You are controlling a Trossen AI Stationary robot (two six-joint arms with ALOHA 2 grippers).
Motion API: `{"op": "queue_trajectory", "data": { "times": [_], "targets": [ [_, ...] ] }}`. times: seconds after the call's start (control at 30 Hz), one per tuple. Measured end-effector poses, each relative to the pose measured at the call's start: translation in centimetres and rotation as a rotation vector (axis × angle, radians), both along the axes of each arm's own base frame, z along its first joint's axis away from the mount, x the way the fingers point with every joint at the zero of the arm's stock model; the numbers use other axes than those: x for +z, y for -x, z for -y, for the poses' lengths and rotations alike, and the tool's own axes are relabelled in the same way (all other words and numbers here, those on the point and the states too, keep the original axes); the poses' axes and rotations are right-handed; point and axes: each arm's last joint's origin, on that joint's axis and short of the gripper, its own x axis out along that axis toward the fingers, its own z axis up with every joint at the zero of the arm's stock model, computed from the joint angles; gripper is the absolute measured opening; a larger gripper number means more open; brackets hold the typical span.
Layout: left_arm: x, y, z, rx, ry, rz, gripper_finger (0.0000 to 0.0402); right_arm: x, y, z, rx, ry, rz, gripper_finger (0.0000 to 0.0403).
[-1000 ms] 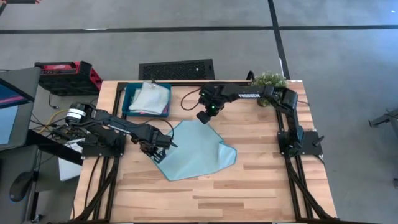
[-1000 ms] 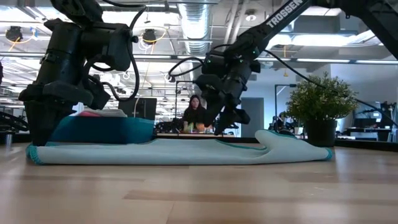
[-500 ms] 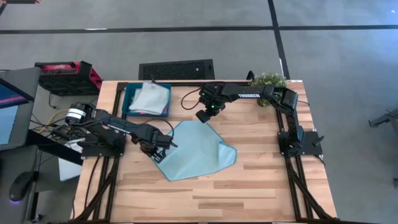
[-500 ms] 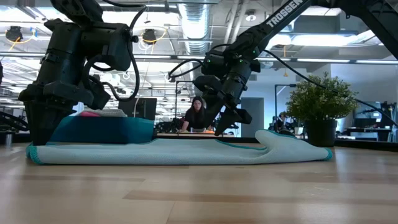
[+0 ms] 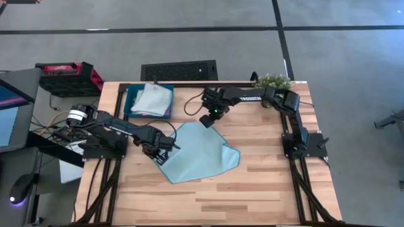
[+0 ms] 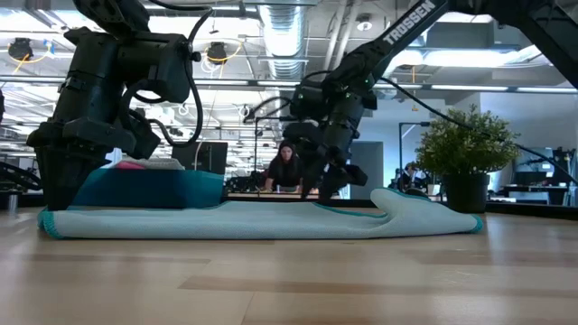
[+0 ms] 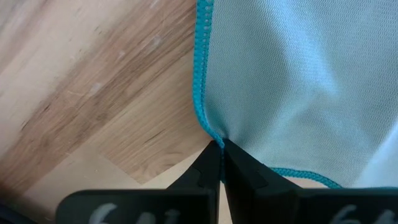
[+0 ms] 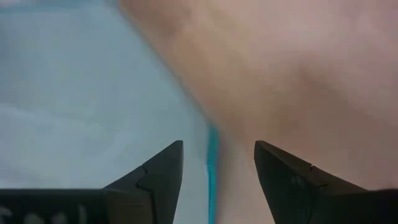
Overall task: Fold microfiber towels
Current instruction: Fold the blue cloth
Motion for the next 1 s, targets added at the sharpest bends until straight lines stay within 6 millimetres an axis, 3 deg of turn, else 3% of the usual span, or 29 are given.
{"op": "queue_trajectory", "data": {
  "times": [0.3,0.63,1.0],
  "targets": [
    [0.0,-0.1,0.0,-0.001,0.004,0.008,0.0,-1.6,-0.7,-1.3,0.045,-0.076,-0.018,0.0221],
    [0.0,-0.1,0.0,-0.006,0.004,0.009,0.0,-1.1,-1.9,-1.4,0.208,-0.045,0.104,0.0221],
    [0.0,-0.1,0.0,-0.006,0.003,0.009,0.0,-0.5,-2.8,-1.4,0.241,-0.06,0.234,0.0221]
  ]
}}
